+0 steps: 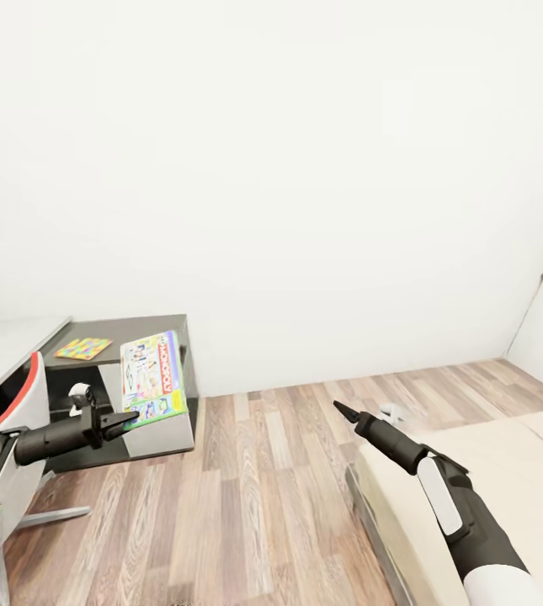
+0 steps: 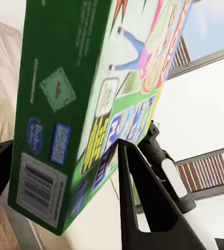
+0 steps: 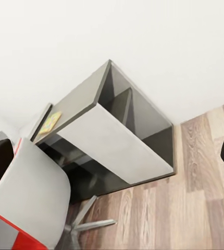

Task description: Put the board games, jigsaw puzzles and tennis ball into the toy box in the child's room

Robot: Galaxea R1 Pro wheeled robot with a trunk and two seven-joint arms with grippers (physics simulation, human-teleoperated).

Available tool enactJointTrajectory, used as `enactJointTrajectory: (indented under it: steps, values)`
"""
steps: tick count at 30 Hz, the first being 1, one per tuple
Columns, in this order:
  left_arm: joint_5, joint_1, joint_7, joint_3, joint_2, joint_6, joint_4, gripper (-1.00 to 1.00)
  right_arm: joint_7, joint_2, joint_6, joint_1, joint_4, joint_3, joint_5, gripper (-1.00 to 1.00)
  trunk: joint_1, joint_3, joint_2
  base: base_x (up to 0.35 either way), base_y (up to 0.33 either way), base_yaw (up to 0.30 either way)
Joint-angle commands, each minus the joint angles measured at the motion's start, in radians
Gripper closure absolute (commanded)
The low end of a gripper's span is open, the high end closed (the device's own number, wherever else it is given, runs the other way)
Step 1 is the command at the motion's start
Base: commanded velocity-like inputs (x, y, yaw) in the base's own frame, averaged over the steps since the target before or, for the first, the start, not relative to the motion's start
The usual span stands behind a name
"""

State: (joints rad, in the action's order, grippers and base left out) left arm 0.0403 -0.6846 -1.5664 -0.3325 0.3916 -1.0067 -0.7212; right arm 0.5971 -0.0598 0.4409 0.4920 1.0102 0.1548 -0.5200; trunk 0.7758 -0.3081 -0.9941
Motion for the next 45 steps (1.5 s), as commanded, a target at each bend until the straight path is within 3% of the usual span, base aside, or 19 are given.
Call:
enactJointTrajectory:
  steps: [1, 10, 26, 45]
  values:
    - [0.0, -0.001, -0.004, 0.0, 0.0, -0.01, 0.0, 1.0, 0.001, 0.0, 0.009, 0.0, 0.001, 0.002, -0.008, -1.0, 0.0, -0.001, -0.001, 0.0, 0.0, 0.29]
    - [0.0, -0.001, -0.004, 0.0, 0.0, -0.009, 0.0, 1.0, -0.012, 0.0, 0.009, 0.0, 0.001, 0.002, -0.009, -1.0, 0.0, -0.001, -0.001, 0.147, 0.0, 0.276]
    - [0.0, -0.001, -0.004, 0.0, -0.001, -0.009, 0.0, 1.0, -0.016, 0.001, 0.007, 0.0, 0.001, 0.002, -0.008, -1.0, 0.0, -0.001, -0.001, 0.326, 0.0, 0.108]
    - [0.0, -0.001, -0.004, 0.0, -0.003, -0.007, 0.001, 1.0, -0.015, 0.0, -0.022, 0.0, -0.001, 0.003, -0.011, -1.0, 0.0, -0.001, -0.001, 0.319, 0.0, 0.012]
